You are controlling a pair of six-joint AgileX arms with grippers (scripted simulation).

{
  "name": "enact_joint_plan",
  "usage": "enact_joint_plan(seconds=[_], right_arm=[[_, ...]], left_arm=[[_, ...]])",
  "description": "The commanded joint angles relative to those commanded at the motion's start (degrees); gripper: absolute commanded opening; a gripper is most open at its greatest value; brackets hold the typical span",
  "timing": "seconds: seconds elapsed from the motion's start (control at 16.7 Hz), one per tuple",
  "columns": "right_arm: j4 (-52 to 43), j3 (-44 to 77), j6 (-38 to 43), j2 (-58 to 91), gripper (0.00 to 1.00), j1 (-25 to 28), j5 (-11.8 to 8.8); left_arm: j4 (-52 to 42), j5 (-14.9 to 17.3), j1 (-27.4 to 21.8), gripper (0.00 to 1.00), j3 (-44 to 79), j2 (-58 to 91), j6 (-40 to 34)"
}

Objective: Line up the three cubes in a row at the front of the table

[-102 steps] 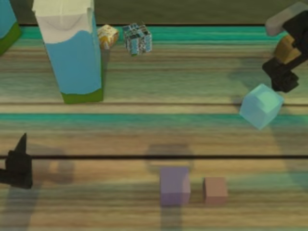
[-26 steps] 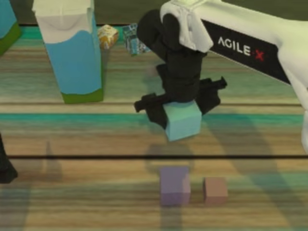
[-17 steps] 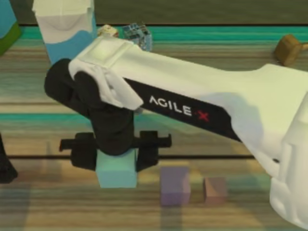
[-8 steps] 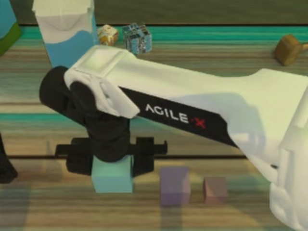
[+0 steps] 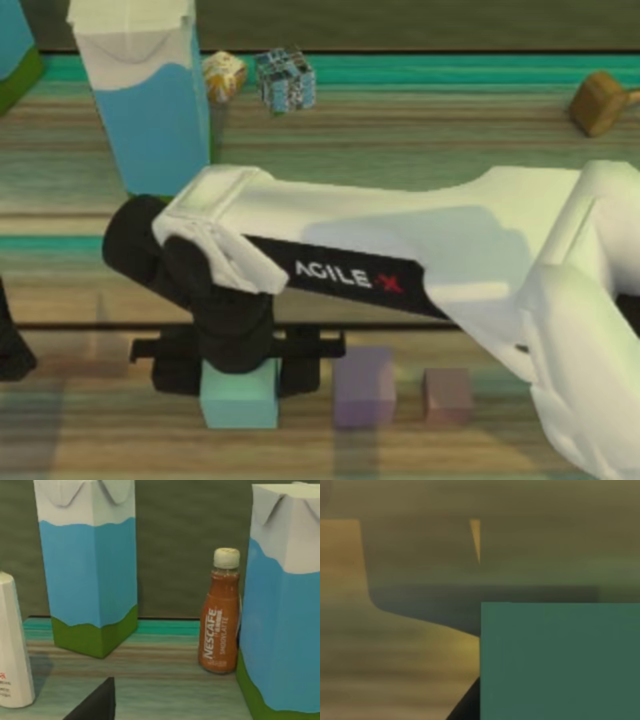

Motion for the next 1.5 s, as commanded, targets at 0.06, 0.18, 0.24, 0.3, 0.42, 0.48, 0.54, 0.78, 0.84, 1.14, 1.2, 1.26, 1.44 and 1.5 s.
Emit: enact_joint_plan(seconds=[0.06,0.18,0.24,0.3,0.42,0.48,0.54,0.78,0.84,1.14,1.2,1.26,1.44,1.5], right_arm=[[0.0,0.0,0.0,0.0,0.00,0.0,0.0],[0.0,0.0,0.0,0.0,0.08,0.0,0.0],[0.0,0.0,0.0,0.0,0.15,0.0,0.0],[0.0,0.0,0.0,0.0,0.23,0.0,0.0],[0.0,0.0,0.0,0.0,0.38,0.0,0.0],[0.0,0.0,0.0,0.0,0.45,0.0,0.0],[0.0,0.0,0.0,0.0,0.53,0.0,0.0],[0.0,0.0,0.0,0.0,0.83,0.0,0.0],[0.0,0.0,0.0,0.0,0.90,0.0,0.0],[0.0,0.0,0.0,0.0,1.00,0.0,0.0],[0.0,0.0,0.0,0.0,1.00,0.0,0.0],[0.0,0.0,0.0,0.0,1.00,0.0,0.0],[0.0,0.0,0.0,0.0,1.00,-0.2,0.0],[-0.2,0.2,0.0,0.0,1.00,-0.1,0.0]], left_arm=[[0.0,0.0,0.0,1.00,0.0,0.0,0.0],[0.0,0.0,0.0,1.00,0.0,0.0,0.0],[0.0,0.0,0.0,1.00,0.0,0.0,0.0],[0.0,0.0,0.0,1.00,0.0,0.0,0.0],[0.0,0.0,0.0,1.00,0.0,0.0,0.0],[0.0,0.0,0.0,1.00,0.0,0.0,0.0],[0.0,0.0,0.0,1.00,0.0,0.0,0.0],[0.0,0.0,0.0,1.00,0.0,0.0,0.0],[0.0,0.0,0.0,1.00,0.0,0.0,0.0],[0.0,0.0,0.0,1.00,0.0,0.0,0.0],[0.0,0.0,0.0,1.00,0.0,0.0,0.0],[0.0,0.0,0.0,1.00,0.0,0.0,0.0],[0.0,0.0,0.0,1.00,0.0,0.0,0.0],[0.0,0.0,0.0,1.00,0.0,0.0,0.0]])
